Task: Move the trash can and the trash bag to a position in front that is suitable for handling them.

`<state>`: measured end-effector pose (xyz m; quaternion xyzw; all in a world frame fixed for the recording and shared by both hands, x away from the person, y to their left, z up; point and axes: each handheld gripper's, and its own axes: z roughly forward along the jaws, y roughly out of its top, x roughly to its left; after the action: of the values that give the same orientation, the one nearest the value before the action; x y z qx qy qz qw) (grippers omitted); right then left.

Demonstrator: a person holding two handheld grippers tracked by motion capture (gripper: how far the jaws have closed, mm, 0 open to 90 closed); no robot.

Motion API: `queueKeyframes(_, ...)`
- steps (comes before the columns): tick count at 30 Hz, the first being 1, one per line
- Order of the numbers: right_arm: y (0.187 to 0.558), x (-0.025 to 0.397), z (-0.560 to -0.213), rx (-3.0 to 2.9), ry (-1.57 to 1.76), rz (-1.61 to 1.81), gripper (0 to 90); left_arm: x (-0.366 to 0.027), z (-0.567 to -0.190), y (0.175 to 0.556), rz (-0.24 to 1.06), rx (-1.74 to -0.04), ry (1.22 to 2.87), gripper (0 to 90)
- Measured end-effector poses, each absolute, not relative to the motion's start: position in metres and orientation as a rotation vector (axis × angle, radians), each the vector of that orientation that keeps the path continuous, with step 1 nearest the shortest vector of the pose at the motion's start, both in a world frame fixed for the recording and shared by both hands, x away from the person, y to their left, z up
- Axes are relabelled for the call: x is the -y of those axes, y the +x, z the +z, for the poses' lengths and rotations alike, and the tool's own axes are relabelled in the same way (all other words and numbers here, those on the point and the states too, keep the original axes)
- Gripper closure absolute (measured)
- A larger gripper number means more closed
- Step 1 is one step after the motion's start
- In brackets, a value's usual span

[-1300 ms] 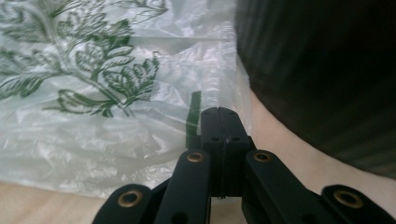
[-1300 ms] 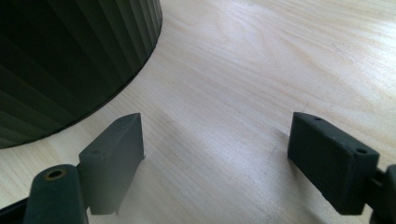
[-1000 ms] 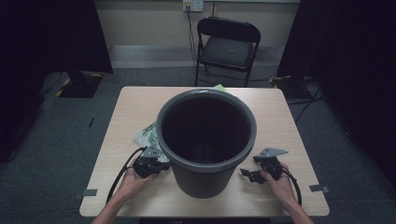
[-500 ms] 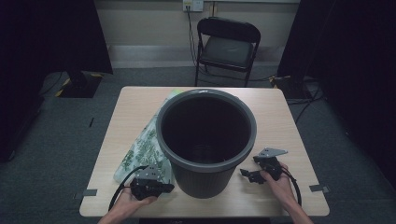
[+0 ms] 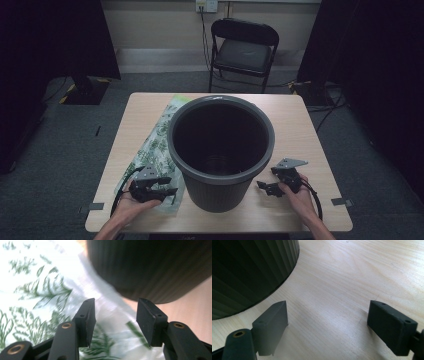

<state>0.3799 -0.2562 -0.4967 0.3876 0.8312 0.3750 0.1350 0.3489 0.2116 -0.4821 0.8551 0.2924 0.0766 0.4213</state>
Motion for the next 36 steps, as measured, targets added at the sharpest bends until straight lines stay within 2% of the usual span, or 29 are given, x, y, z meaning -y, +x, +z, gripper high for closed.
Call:
queueKeyframes(3, 0.38, 0.256, -0.497, -2.409, 1.121, 1.089, 16.1, -0.204, -0.489, 0.355, 0.228, -0.716, 2.194, 43.9)
queueKeyframes(5, 0.381, 0.255, -0.497, -2.41, 1.119, 1.089, 16.1, -0.202, -0.493, 0.36, 0.202, -0.744, 2.206, 45.8)
queueKeyframes(6, 0.38, 0.255, -0.497, -2.411, 1.117, 1.09, 16.1, -0.202, -0.492, 0.361, 0.215, -0.752, 2.216, 50.9)
queueKeyframes(8, 0.38, 0.255, -0.497, -2.414, 1.116, 1.09, 16.1, -0.202, -0.491, 0.362, 0.215, -0.751, 2.231, 70.5)
queueKeyframes(11, 0.38, 0.255, -0.497, -2.416, 1.117, 1.096, 16.1, -0.198, -0.488, 0.358, 0.149, -0.723, 2.268, 87.8)
queueKeyframes(12, 0.38, 0.255, -0.497, -2.416, 1.117, 1.096, 16.1, -0.195, -0.488, 0.355, 0.129, -0.711, 2.276, 90.0)
queueKeyframes(20, 0.38, 0.255, -0.497, -2.413, 1.121, 1.092, 16.0, -0.17, -0.487, 0.338, -0.015, -0.601, 2.31, 89.6)
queueKeyframes(25, 0.38, 0.255, -0.497, -2.414, 1.12, 1.092, 16.0, -0.162, -0.487, 0.334, -0.051, -0.558, 2.312, 87.8)
queueKeyframes(33, 0.38, 0.254, -0.497, -2.413, 1.12, 1.089, 15.7, -0.158, -0.49, 0.34, -0.055, -0.548, 2.295, 89.5)
queueKeyframes(36, 0.38, 0.254, -0.497, -2.417, 1.119, 1.089, 15.7, -0.17, -0.49, 0.345, 0.006, -0.61, 2.271, 88.7)
